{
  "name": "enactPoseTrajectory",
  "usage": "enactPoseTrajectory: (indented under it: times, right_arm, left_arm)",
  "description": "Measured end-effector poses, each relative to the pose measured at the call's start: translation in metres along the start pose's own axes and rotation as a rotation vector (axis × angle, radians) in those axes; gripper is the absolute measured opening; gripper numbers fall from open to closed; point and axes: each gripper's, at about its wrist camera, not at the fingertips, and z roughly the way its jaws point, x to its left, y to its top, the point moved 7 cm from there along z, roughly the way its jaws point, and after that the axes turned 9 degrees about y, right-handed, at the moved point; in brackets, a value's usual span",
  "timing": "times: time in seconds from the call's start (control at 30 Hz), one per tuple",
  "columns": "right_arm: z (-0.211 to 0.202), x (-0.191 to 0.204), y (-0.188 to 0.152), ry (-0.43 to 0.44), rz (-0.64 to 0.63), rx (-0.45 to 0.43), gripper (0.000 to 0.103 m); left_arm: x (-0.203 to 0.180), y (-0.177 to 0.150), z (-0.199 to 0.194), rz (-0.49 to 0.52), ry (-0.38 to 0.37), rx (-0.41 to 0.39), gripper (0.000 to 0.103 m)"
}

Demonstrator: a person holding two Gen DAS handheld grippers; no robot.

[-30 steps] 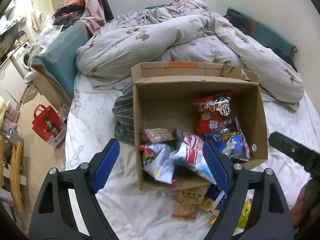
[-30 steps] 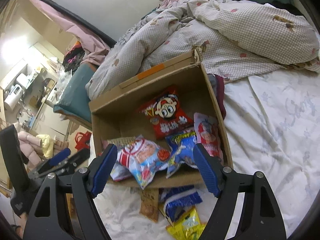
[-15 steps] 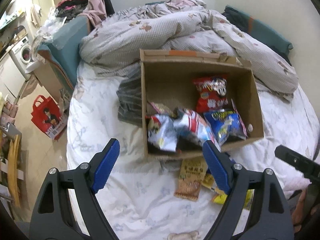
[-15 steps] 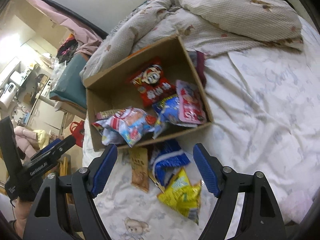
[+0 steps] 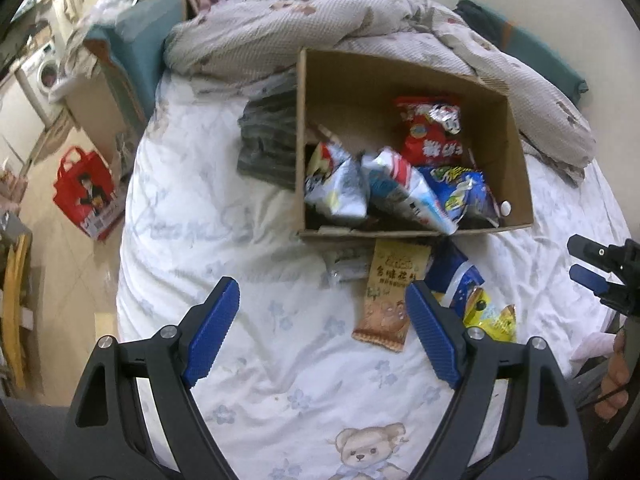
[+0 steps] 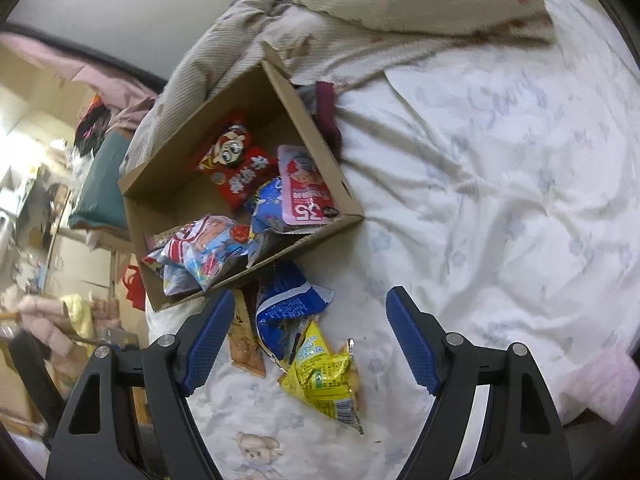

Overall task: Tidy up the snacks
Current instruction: 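Grasp the yellow chip bag with the right tool while the left grasps the Uncle Zach peanut bag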

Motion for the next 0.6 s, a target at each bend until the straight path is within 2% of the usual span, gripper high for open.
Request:
enactPoseTrajectory:
  times: [0.13,0.2,0.27,0.33,0.43,0.5,0.6]
  right_arm:
    - [0.019,-0.007,-0.004,-0.028,0.038,0.053,0.081]
    - [0.038,-0.006,-0.014,-0.03,0.044,0.134,0.081]
    - [0.062,-0.003,-0.034,-0.063,0.003,0.264,0.081]
    - [0.077,0.001,-0.05,-0.123,-0.057,0.339,0.081]
    - [0.093,0.005,-0.064,-0.214,-0.166,0.388,0.081]
    - [0.104,-0.002,-0.075,-0.245,-0.171,0.444,0.081]
    - [0.111,-0.009,-0.086,-0.236,-0.147,0.496,0.081]
  left_arm:
    - [0.011,-0.01,0.01,-0.064,-0.034,0.055,0.083]
    - [0.014,-0.011,0.012,-0.068,-0.032,0.061,0.083]
    - [0.016,-0.013,0.015,-0.077,-0.035,0.068,0.083]
    - [0.019,-0.014,0.018,-0.089,-0.036,0.077,0.083]
    - [0.021,-0.015,0.023,-0.103,-0.034,0.093,0.083]
    - [0.021,-0.015,0.025,-0.104,-0.033,0.1,0.083]
    - [0.02,-0.013,0.027,-0.091,-0.02,0.097,0.083]
